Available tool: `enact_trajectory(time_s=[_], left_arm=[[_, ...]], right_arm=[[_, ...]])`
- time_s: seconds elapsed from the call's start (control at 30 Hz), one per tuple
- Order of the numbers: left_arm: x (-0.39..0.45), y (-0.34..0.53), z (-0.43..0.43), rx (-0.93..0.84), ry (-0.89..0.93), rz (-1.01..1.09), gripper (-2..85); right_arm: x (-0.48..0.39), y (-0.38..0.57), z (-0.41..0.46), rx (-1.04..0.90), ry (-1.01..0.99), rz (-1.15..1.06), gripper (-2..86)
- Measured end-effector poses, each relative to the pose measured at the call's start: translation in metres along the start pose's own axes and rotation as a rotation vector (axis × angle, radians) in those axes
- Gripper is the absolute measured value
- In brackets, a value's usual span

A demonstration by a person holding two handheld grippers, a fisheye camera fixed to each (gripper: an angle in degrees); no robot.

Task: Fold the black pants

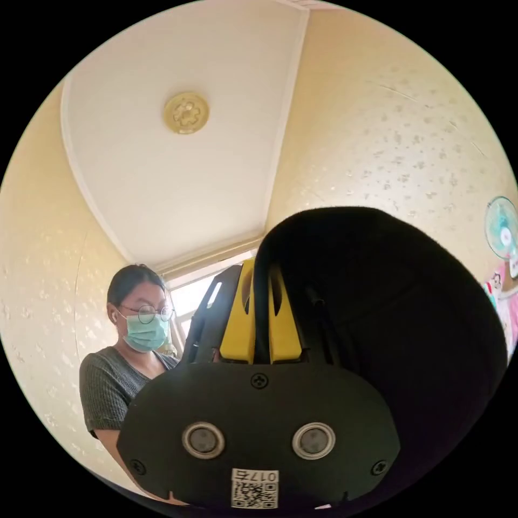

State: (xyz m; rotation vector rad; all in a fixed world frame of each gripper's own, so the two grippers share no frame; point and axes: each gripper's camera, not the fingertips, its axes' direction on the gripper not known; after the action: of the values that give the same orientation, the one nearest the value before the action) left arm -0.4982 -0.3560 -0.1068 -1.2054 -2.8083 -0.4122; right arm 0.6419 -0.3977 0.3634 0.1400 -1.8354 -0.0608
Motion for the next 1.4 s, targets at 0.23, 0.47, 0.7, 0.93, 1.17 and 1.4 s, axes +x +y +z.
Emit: enact_trajectory(time_s=[0.23, 0.47, 0.7, 0.93, 1.17, 1.4], left_arm=[[0.009, 0.023, -0.099, 0.316, -0.172, -0.115, 3.3], [0.009, 0.159, -0.265, 0.75, -0.818, -0.58, 4.2], [0.064, 0.355, -0.342, 1.149, -1.148, -1.089, 3.4], [0.045, 0.359, -0.336, 0.812, -1.235, -1.286, 7.4], [-0.04, 0.297, -0.362, 0.382, -1.278, -1.358, 8.2], [-0.099, 0.249, -0.393, 0.104, -1.278, -1.328, 8.1]], right_arm=[[0.128, 0.006, 0.208, -0.329, 0.095, 0.272, 4.2], [0.342, 0.192, 0.319, -0.67, 0.292, 0.883, 19.9], [0.379, 0.408, 0.223, -0.795, 0.33, 1.243, 16.8], [0.292, 0.508, -0.019, -0.393, 0.625, 1.682, 12.1], [0.225, 0.482, -0.117, -0.077, 0.796, 1.721, 12.1], [0.226, 0.429, -0.136, 0.044, 0.719, 1.582, 12.4]])
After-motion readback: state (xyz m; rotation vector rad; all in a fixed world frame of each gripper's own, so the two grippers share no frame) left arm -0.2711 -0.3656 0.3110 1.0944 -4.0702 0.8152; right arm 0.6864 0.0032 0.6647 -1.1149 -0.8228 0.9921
